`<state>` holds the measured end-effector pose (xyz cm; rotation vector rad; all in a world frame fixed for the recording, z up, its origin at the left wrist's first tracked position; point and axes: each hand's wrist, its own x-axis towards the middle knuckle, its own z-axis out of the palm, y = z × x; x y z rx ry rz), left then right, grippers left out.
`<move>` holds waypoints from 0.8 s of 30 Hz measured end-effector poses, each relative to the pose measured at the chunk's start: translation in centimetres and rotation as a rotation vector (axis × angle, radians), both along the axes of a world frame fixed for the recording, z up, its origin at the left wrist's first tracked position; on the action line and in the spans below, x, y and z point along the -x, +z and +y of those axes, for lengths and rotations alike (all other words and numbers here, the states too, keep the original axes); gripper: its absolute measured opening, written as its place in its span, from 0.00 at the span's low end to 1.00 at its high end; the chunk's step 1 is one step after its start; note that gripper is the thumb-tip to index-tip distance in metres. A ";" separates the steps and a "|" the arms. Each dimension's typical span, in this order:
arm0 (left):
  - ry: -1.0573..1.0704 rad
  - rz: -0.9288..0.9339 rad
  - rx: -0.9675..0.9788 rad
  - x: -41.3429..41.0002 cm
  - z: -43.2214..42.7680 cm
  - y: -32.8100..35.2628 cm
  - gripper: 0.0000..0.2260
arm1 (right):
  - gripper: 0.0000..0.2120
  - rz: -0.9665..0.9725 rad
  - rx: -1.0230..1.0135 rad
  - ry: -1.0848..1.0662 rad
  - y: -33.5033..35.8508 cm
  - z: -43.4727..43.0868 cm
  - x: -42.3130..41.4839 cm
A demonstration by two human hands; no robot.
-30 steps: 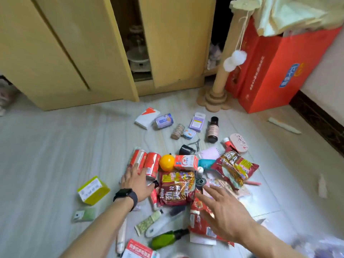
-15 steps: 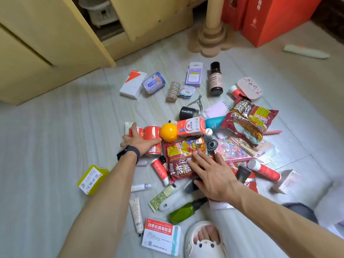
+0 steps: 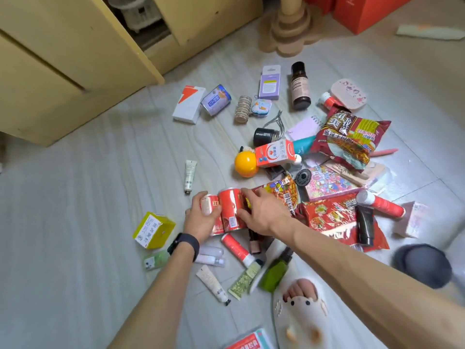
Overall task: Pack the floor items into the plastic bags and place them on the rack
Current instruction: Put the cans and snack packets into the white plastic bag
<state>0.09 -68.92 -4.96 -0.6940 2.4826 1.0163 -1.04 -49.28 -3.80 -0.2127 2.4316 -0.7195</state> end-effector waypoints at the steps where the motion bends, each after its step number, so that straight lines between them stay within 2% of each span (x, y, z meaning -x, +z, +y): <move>1: -0.029 0.004 0.004 0.2 -0.6 0.2 0.24 | 0.30 -0.016 -0.005 -0.002 -0.1 -0.4 0.2; 4: -0.020 0.011 0.010 0.0 -1.0 0.3 0.26 | 0.37 -0.065 -0.031 -0.012 -0.4 -1.7 1.0; 9: 0.221 0.123 -0.043 -1.9 -1.7 -0.4 0.29 | 0.53 -0.094 -0.156 -0.009 -1.2 -4.0 1.3; 11: 0.273 0.163 -0.021 -2.6 -2.0 -0.3 0.30 | 0.56 -0.052 -0.207 0.023 -1.2 -5.2 1.2; 13: 0.268 0.176 0.020 -3.0 -2.1 0.0 0.31 | 0.52 0.003 -0.209 0.014 -1.3 -6.4 0.7; 17: 0.168 0.214 0.012 -3.1 -1.7 1.5 0.36 | 0.26 0.103 -0.092 -0.136 -1.4 -7.6 -1.7; 18: 0.143 0.216 0.013 -3.3 -1.7 2.1 0.38 | 0.22 0.112 -0.043 -0.168 -1.5 -7.5 -2.4; 20: 0.103 0.227 0.015 -3.5 -1.9 3.1 0.40 | 0.24 0.120 0.060 -0.189 -1.5 -7.0 -3.3; 24: 0.051 0.256 0.005 -4.1 -2.3 5.4 0.43 | 0.37 0.139 0.303 -0.151 0.2 -5.0 -4.8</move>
